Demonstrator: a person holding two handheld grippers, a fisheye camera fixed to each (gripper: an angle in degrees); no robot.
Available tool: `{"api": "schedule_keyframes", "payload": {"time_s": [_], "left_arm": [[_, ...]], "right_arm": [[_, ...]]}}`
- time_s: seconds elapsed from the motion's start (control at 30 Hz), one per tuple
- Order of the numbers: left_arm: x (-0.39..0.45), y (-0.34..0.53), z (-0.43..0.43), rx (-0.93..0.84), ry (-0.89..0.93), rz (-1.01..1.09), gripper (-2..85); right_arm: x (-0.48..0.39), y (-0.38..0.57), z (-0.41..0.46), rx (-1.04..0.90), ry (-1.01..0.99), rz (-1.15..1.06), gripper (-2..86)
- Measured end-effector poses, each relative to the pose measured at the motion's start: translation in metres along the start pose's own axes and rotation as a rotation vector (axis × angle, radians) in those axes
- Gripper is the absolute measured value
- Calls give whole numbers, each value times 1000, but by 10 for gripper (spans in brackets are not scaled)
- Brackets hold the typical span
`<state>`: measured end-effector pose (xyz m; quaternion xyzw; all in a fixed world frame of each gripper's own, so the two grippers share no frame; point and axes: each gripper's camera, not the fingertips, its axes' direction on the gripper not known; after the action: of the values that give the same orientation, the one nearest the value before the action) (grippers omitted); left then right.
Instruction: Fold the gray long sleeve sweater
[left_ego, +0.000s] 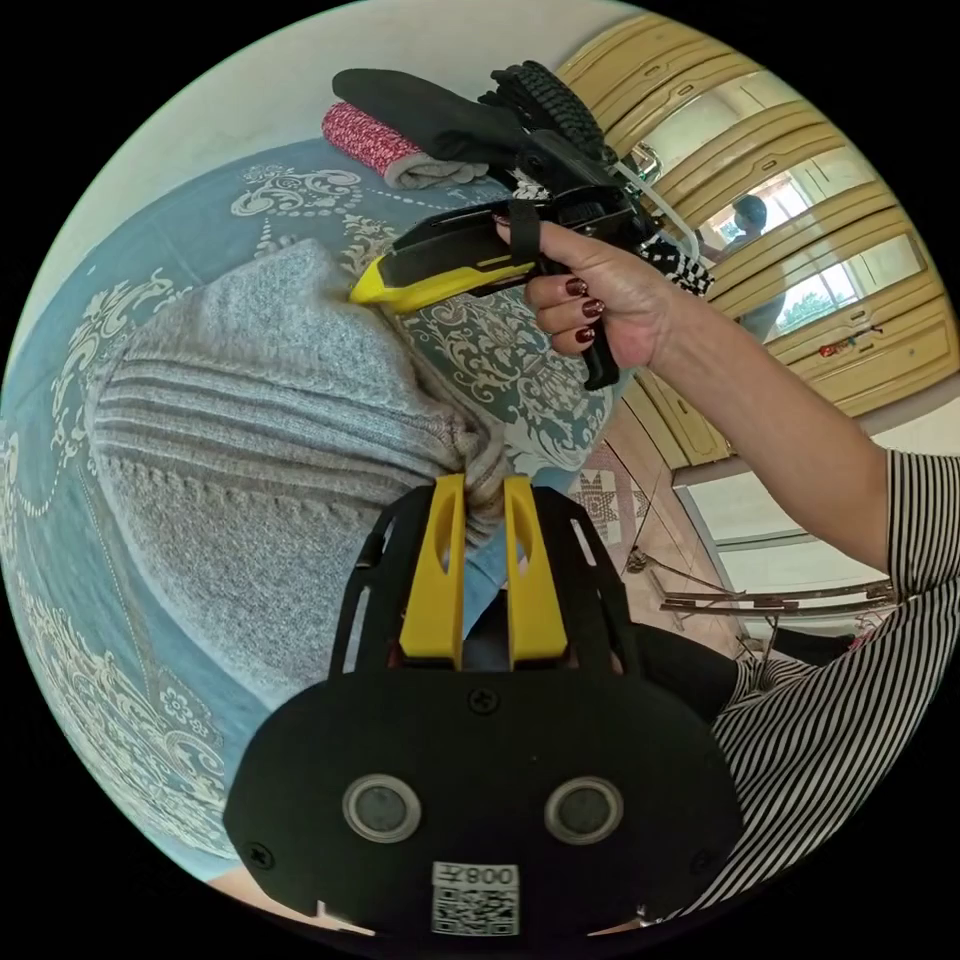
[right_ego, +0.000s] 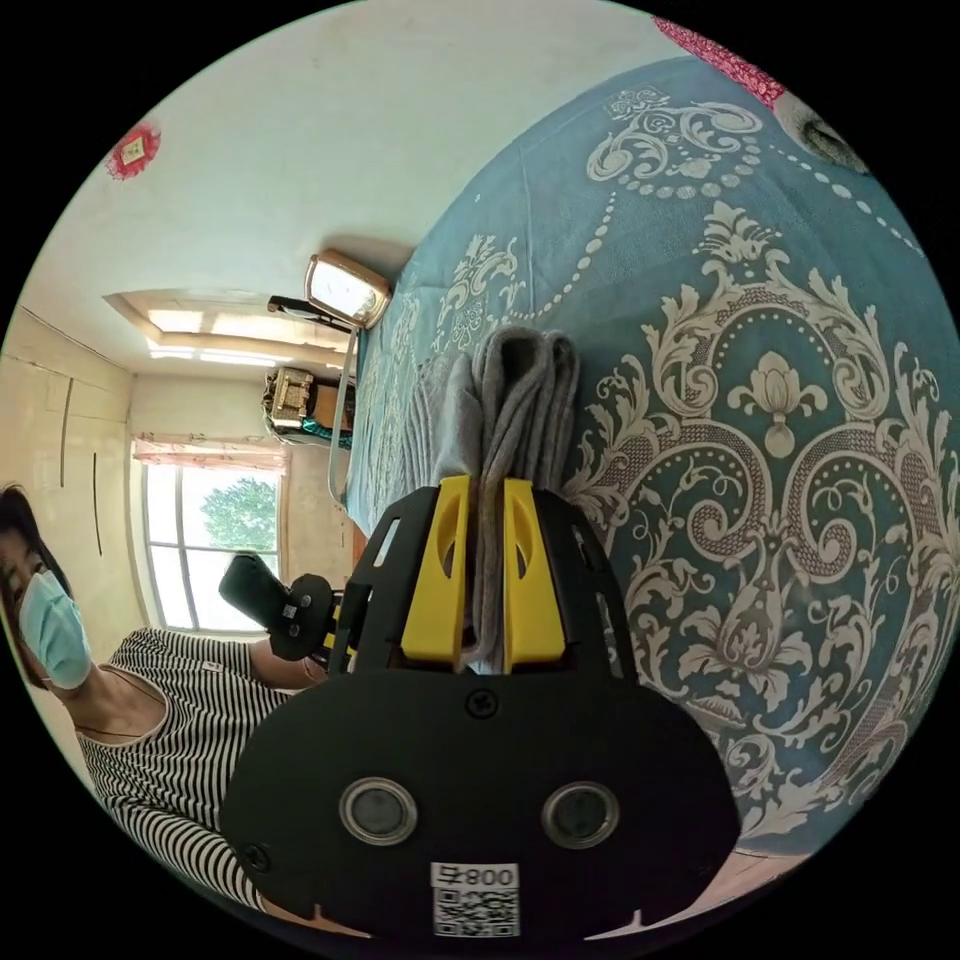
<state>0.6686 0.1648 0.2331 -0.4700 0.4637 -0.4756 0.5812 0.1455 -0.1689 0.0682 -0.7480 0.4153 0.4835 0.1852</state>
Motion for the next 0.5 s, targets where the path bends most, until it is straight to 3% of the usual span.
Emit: {"api": "schedule_keyframes", "payload": {"time_s": [0.2,0.37,0.43,0.5], "left_arm": [[42,-16,-6,10,-117,51,74],[83,-19,-20,50,-224,138,76],[88,-17,-28,96,-234,148,70],[91,-15,-35,155,-203,161,51]], "right_arm": [[-45,23,-6,104,101,-137,13],[-81,9,83,-122,268,-285,2],[-73,9,108,-168,372,-287,1],[-63,13,113,-136,332,-267,1]]}}
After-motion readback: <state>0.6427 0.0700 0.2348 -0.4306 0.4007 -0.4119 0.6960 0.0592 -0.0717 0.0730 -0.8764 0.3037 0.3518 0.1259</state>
